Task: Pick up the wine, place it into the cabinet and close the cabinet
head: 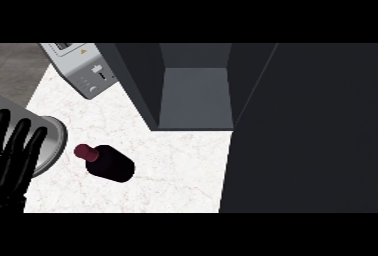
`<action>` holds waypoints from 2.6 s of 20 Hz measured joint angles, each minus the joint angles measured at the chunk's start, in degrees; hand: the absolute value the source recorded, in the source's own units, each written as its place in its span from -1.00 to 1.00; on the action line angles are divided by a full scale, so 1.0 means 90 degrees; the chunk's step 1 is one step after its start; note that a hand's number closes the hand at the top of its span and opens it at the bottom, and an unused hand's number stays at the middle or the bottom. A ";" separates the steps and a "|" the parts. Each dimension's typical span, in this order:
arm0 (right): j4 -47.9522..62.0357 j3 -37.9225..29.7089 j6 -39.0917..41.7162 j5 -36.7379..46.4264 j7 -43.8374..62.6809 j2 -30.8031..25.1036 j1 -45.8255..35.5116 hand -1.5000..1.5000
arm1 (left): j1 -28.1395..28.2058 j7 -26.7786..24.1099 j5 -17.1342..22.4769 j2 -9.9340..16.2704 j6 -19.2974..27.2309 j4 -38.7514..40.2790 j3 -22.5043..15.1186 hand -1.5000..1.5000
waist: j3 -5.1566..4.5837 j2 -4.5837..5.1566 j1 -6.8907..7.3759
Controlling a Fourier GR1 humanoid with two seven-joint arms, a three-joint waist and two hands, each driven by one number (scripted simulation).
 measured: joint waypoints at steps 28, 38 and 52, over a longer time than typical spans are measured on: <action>0.0003 -0.0230 -0.0411 0.0160 0.1354 -0.0191 -0.1557 -1.00 | 0.0263 -0.1666 0.0179 -0.0034 -0.0089 0.2062 0.0688 -1.00 | -0.0002 0.0000 0.0005; -0.0003 -0.0253 -0.0485 0.0204 0.1537 -0.0256 -0.1827 -1.00 | 0.0751 -0.2973 0.0514 -0.0037 -0.0538 0.3323 0.1103 -1.00 | -0.0005 -0.0002 0.0005; -0.0013 -0.0340 -0.0545 0.0204 0.1598 -0.0349 -0.2012 -1.00 | 0.0805 -0.4548 0.0787 0.0002 -0.1017 0.5304 0.1291 -1.00 | -0.0003 -0.0001 -0.0012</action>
